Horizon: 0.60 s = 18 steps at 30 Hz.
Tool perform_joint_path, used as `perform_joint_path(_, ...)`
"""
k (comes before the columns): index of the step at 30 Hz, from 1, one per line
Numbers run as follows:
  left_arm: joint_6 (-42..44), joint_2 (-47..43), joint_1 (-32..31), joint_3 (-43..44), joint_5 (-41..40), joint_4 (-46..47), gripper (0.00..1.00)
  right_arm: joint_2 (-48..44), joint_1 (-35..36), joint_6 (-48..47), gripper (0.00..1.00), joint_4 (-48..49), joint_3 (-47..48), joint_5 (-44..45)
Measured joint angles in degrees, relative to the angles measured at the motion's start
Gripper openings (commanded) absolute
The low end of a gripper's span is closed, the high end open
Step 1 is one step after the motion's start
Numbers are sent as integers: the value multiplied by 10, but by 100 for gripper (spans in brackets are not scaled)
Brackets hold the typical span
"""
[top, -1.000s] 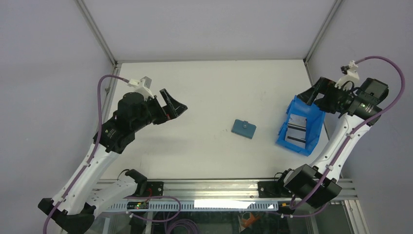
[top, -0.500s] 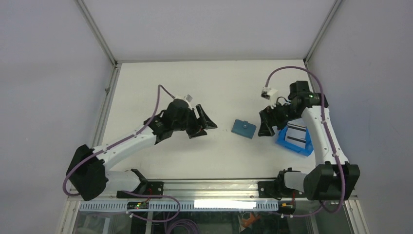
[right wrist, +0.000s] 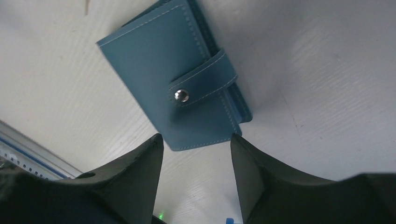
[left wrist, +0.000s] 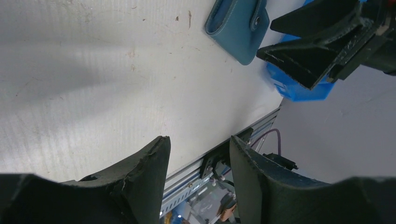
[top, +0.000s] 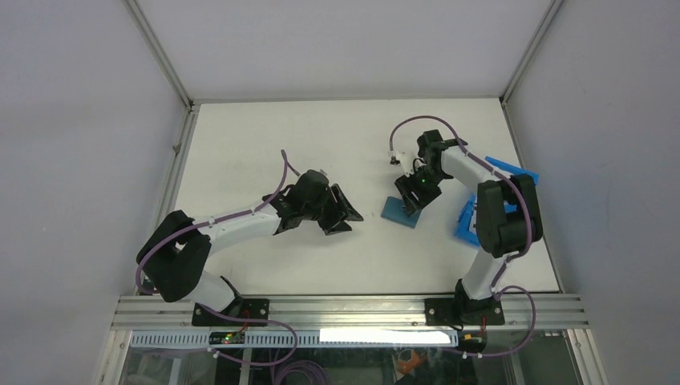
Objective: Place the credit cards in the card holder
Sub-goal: Open the card holder at the center of the board.
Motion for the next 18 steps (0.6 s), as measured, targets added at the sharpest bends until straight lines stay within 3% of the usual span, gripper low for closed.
perform_joint_path(7, -2, 12, 0, -9, -1, 5, 52, 60, -1, 26, 57, 20, 18, 25)
perform_joint_path(14, -15, 68, 1, -9, 1, 21, 50, 61, 8, 41, 38, 9, 20, -3)
perform_joint_path(18, -21, 92, 5, -9, 3, 31, 49, 61, 38, 60, 38, -14, 20, -60)
